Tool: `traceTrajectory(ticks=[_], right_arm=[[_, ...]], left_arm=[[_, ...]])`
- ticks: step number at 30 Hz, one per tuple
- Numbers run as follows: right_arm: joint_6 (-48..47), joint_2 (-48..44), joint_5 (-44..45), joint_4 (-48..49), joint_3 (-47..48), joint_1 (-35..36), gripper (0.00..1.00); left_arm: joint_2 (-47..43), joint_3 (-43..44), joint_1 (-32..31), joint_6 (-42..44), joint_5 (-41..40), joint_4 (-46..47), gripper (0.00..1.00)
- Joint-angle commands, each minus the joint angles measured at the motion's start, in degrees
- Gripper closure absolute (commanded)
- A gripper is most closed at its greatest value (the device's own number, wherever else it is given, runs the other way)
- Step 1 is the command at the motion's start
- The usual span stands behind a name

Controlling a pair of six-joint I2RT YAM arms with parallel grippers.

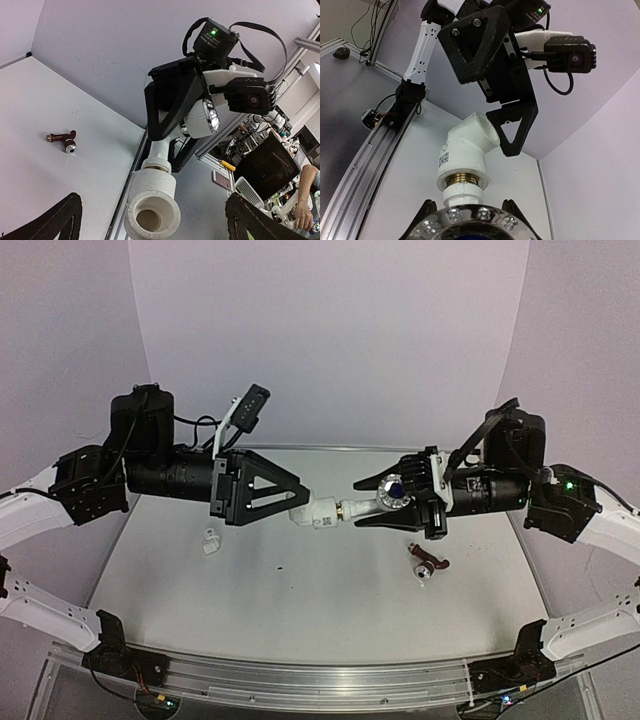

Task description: Install the water faucets

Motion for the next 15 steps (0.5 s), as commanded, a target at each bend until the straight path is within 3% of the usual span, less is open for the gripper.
traceTrajectory(ticks=[1, 7, 15], right_arm=[[1.1, 0.12, -1.16, 3.77, 2.44, -0.01, 1.0], [2.16, -0.03, -0.38, 3.66, 1.92, -0.07, 1.0], [4.34, 0.6, 1.42, 3.71, 2.79, -0.04, 1.0]], left_arm=[[0.56, 2.54, -0.1, 0.34, 6.32, 2.19, 0.0], [-0.22, 0.77, -0.1, -0.13, 12.49, 6.73, 0.01], [0.75, 0.6, -0.34, -0.76, 17.44, 8.13, 0.11]])
